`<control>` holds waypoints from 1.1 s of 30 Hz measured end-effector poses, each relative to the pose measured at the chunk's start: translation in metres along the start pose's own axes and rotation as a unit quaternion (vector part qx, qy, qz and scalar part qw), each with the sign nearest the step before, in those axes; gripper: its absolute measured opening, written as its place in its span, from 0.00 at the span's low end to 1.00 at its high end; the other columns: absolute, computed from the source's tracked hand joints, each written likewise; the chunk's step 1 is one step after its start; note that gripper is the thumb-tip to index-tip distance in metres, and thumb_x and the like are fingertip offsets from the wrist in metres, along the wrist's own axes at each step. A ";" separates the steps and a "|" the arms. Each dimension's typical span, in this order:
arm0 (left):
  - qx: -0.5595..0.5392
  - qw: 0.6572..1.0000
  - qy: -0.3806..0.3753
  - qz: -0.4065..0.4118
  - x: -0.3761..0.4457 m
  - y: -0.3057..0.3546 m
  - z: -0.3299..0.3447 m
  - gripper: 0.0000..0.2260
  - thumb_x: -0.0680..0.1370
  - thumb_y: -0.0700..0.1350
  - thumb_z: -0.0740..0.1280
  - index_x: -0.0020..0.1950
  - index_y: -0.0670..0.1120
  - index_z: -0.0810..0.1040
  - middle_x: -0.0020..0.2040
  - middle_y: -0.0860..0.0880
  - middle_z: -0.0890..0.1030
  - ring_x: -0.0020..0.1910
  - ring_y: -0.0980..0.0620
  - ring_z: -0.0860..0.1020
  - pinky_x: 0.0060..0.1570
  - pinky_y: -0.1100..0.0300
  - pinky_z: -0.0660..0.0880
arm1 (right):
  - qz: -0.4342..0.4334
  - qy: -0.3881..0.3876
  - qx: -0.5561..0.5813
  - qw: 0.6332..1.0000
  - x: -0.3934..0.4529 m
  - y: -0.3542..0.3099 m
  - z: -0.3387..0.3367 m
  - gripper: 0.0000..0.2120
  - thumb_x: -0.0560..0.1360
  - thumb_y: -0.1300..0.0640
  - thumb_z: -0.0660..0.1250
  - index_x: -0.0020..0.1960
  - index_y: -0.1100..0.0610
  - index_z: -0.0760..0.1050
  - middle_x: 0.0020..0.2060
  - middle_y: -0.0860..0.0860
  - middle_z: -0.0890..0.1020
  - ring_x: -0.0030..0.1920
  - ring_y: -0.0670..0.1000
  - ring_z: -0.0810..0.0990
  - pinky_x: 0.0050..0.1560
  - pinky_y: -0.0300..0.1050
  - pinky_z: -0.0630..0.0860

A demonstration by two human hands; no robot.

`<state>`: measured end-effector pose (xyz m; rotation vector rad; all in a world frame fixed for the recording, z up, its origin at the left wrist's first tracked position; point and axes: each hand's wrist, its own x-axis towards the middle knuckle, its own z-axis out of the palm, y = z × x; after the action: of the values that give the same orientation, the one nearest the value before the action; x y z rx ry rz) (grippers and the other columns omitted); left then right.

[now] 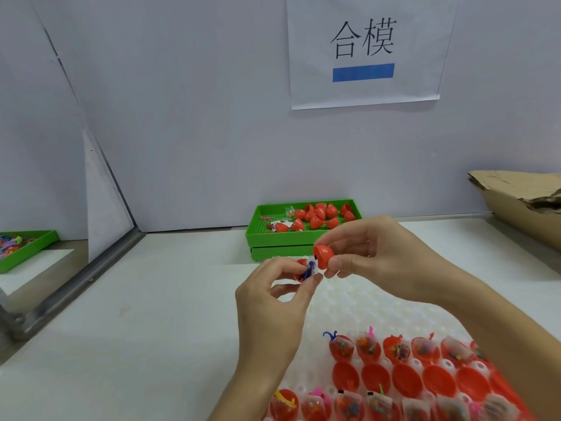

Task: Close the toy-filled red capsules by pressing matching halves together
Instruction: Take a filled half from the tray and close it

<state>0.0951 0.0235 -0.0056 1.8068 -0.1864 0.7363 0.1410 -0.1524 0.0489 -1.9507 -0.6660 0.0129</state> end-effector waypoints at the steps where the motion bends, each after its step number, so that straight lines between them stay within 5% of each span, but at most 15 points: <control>1: -0.008 1.000 -0.005 -0.004 0.000 0.001 0.000 0.05 0.71 0.44 0.77 0.42 0.52 0.83 0.40 0.58 0.83 0.44 0.57 0.82 0.41 0.72 0.76 | -0.002 0.006 -0.004 1.000 0.000 0.001 0.001 0.09 0.76 0.61 0.72 0.56 0.55 0.82 0.41 0.47 0.87 0.42 0.46 0.87 0.43 0.37 0.80; 6: -0.068 0.997 -0.020 -0.029 0.000 0.007 0.000 0.05 0.69 0.52 0.74 0.41 0.54 0.82 0.40 0.57 0.84 0.44 0.58 0.82 0.42 0.70 0.77 | 0.000 0.010 -0.008 1.000 0.001 0.001 -0.004 0.08 0.79 0.60 0.68 0.56 0.55 0.83 0.43 0.47 0.88 0.43 0.46 0.87 0.44 0.38 0.81; 14: -0.107 0.993 -0.024 -0.050 0.001 0.007 -0.001 0.08 0.69 0.46 0.76 0.45 0.48 0.81 0.40 0.53 0.84 0.42 0.57 0.83 0.41 0.68 0.78 | 0.010 -0.004 0.004 1.000 0.001 0.003 -0.010 0.09 0.80 0.62 0.66 0.56 0.57 0.83 0.42 0.50 0.88 0.45 0.48 0.87 0.46 0.40 0.82; 23: -0.108 0.990 -0.052 -0.069 0.003 0.008 -0.002 0.10 0.68 0.48 0.76 0.48 0.58 0.83 0.42 0.57 0.85 0.45 0.60 0.82 0.40 0.73 0.76 | 0.008 -0.029 0.016 0.999 0.000 0.003 -0.011 0.10 0.80 0.64 0.66 0.53 0.54 0.84 0.43 0.50 0.88 0.45 0.48 0.87 0.45 0.37 0.81; 33: -0.066 0.994 -0.062 -0.055 0.002 0.005 -0.002 0.10 0.71 0.41 0.77 0.47 0.56 0.85 0.43 0.56 0.85 0.45 0.57 0.82 0.40 0.71 0.77 | -0.009 -0.033 -0.006 0.999 -0.001 0.001 -0.011 0.09 0.76 0.61 0.72 0.52 0.50 0.85 0.40 0.48 0.88 0.43 0.46 0.86 0.45 0.37 0.80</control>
<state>0.0937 0.0236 -0.0006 1.7223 -0.2118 0.5217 0.1443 -0.1627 0.0530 -1.9627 -0.7289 0.0611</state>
